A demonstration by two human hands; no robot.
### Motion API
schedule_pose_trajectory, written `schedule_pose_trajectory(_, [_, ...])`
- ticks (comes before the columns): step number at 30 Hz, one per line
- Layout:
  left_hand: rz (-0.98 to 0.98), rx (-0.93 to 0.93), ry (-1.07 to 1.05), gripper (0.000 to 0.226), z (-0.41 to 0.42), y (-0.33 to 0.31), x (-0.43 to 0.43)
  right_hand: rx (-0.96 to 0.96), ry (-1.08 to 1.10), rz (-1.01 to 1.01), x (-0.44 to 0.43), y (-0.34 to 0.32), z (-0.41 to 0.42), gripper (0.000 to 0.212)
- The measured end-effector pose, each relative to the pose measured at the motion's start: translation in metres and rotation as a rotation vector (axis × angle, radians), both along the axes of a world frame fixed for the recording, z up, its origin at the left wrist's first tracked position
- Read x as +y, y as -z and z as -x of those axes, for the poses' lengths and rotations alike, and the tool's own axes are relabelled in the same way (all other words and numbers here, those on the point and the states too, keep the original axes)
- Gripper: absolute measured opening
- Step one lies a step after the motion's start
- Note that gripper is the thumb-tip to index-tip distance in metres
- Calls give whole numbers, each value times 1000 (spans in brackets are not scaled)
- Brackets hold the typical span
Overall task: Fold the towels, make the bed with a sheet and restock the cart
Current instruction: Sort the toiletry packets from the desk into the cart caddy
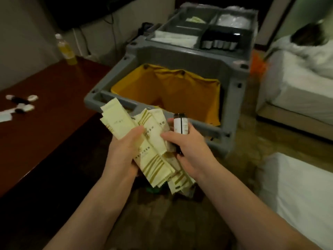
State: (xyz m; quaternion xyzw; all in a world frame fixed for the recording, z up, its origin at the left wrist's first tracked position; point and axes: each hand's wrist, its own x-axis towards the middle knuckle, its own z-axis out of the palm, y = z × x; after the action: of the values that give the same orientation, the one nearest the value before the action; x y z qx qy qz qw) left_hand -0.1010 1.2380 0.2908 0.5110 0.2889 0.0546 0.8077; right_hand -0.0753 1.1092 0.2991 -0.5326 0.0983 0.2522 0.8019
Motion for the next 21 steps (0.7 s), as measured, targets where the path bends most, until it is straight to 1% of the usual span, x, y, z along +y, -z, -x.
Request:
schedule_pose_trajectory(3, [-48, 16, -12, 44, -31, -13, -43, -112, -6, 45, -48, -14, -26, 35])
schedule_pose_trajectory(6, [-62, -27, 38, 42, -66, -30, -67, -209, -44, 142, -77, -23, -67, 32])
schedule_pose_trajectory(9, [-45, -44, 5, 37, -109, -36, -80, -257, -88, 187, -92, -32, -119, 32])
schedule_pose_trajectory(12, [-20, -39, 4, 41, -152, -34, -92, -268, -99, 266, -100, -36, -166, 35])
schedule_pose_trajectory(14, [2, -40, -1, 40, -178, -36, -103, -304, -109, 334, -108, -38, -196, 34])
schedule_pose_trajectory(17, [52, -18, -103, 41, -213, -38, -116, -342, -192, 404, -115, -44, -243, 29])
schedule_pose_trajectory(21, [85, 34, -288, 43, -255, -44, -121, -336, -333, 350, -115, -42, -308, 25])
